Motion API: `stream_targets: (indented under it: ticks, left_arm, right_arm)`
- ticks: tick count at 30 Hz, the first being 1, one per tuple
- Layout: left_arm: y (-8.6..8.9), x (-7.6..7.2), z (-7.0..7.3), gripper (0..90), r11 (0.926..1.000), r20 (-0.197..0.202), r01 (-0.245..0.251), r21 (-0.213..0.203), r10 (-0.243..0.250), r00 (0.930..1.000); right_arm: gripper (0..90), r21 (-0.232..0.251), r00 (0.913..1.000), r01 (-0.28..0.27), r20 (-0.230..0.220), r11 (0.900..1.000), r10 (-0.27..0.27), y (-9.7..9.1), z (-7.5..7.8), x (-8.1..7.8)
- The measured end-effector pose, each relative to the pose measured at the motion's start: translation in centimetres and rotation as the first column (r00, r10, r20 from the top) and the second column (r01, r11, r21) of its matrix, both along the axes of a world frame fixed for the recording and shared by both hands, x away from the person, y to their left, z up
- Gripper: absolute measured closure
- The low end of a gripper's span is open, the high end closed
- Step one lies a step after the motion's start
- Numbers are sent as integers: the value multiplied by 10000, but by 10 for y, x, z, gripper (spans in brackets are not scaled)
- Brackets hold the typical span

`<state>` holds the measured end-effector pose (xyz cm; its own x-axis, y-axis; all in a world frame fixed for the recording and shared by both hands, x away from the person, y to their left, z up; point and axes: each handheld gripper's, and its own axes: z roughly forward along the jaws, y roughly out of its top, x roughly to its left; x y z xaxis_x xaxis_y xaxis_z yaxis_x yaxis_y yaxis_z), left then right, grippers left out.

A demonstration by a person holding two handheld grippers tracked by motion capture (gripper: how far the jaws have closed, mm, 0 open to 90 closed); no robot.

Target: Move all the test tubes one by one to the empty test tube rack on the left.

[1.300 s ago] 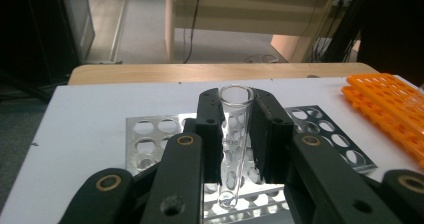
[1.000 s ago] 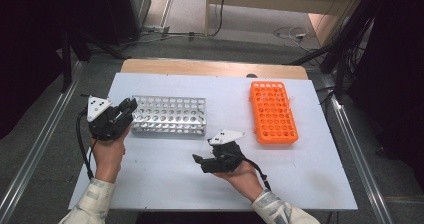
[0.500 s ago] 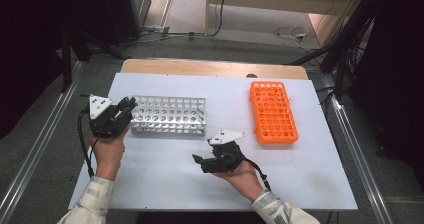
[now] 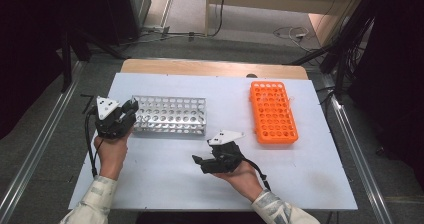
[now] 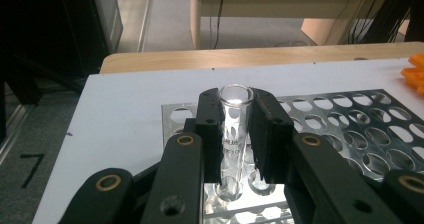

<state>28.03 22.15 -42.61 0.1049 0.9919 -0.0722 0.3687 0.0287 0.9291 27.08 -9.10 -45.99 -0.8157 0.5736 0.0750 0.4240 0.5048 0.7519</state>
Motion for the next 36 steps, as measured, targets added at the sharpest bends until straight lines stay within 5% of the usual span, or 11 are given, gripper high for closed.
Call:
stream_targets:
  ticks: [36]
  left_arm:
    - [-7, 1, -13, 719, 9988, -705, 76, 477, -42, 9975]
  right_arm:
    - [267, 44, 10000, 25, 83, 10000, -25, -1, 2, -1]
